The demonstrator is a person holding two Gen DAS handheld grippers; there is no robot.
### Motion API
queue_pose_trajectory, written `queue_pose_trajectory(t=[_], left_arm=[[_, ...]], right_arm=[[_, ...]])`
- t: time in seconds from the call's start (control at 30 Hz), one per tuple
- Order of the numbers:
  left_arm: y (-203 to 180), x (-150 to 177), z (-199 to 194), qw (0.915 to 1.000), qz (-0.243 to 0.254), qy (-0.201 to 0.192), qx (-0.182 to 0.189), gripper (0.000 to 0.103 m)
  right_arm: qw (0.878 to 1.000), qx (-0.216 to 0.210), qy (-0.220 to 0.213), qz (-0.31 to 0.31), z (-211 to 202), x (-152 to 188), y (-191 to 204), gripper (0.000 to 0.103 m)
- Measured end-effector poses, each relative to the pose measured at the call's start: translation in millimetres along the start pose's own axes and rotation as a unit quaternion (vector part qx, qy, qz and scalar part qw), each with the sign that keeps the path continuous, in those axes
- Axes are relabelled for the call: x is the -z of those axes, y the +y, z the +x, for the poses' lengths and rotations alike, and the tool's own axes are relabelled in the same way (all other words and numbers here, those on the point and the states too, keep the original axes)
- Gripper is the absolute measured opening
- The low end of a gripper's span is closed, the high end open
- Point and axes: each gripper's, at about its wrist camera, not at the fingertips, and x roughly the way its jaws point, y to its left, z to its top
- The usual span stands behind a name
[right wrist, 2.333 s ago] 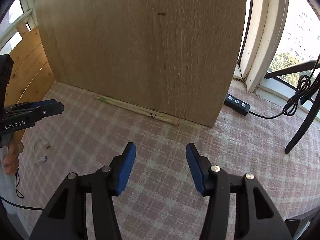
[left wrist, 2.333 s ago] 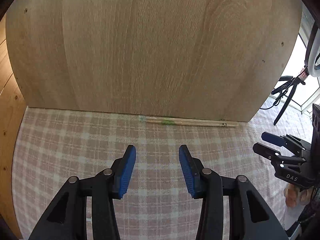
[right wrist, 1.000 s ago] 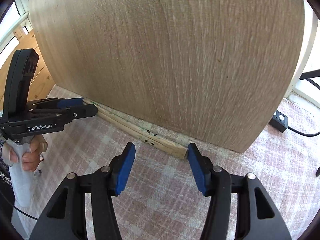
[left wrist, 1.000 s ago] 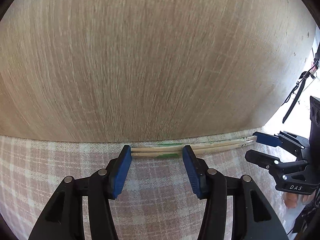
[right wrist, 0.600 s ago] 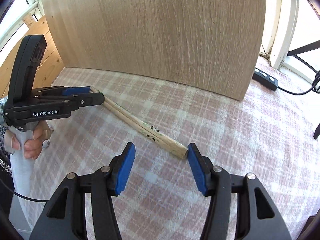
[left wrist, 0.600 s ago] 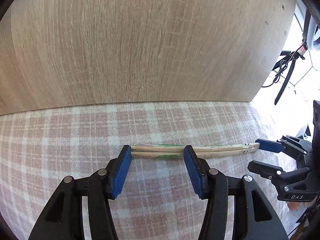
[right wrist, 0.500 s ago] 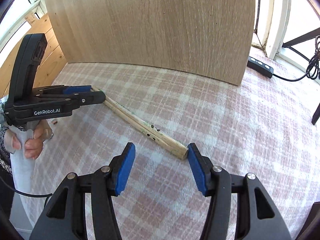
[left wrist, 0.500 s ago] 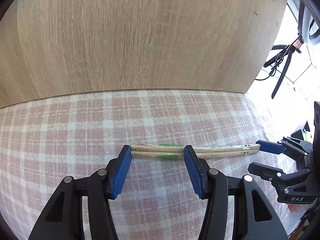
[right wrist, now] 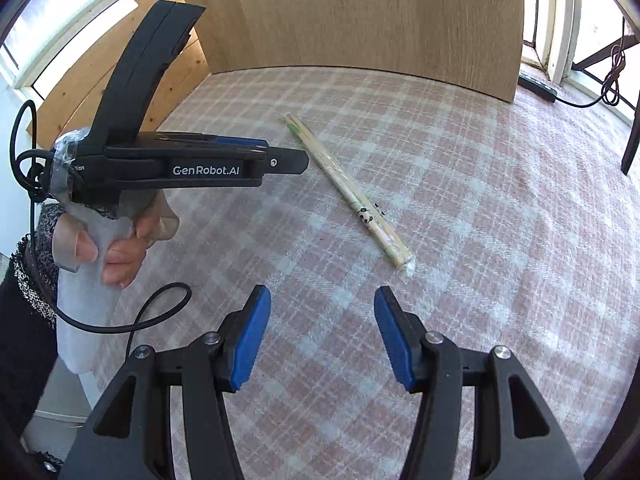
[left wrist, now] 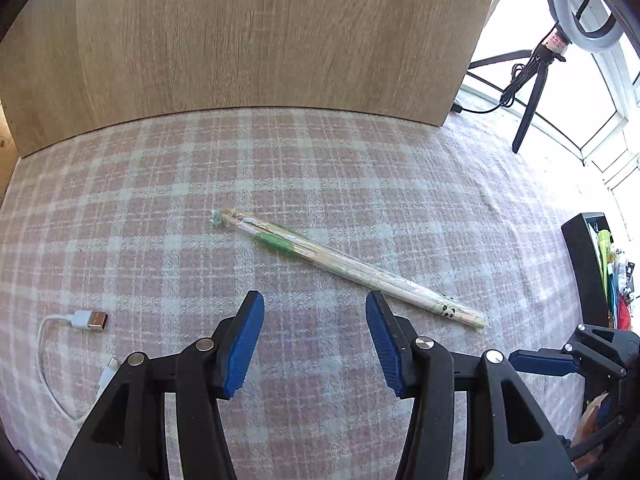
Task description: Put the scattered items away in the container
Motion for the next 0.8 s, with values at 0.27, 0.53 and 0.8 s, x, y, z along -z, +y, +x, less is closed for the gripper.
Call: queue_pose_trajectory(t=[0.27, 0.53, 0.8], left_arm=[[50, 36, -85, 0.9991, 0.002, -0.011, -0.041, 0.050], [118, 66, -126, 0.9953, 0.004, 0.024, -0.093, 0.050], [179, 66, -143, 0.9925, -0.041, 0.025, -0.113, 0.050]], right_arm=[[0.997, 0.069, -0.014, -0.037, -27, -17, 7, 0.054], [0.985, 0.119, 0.042, -0.121, 1, -57, 26, 0.054], [0.977, 0.136, 0.085, -0.137, 49, -92, 34, 0.054]])
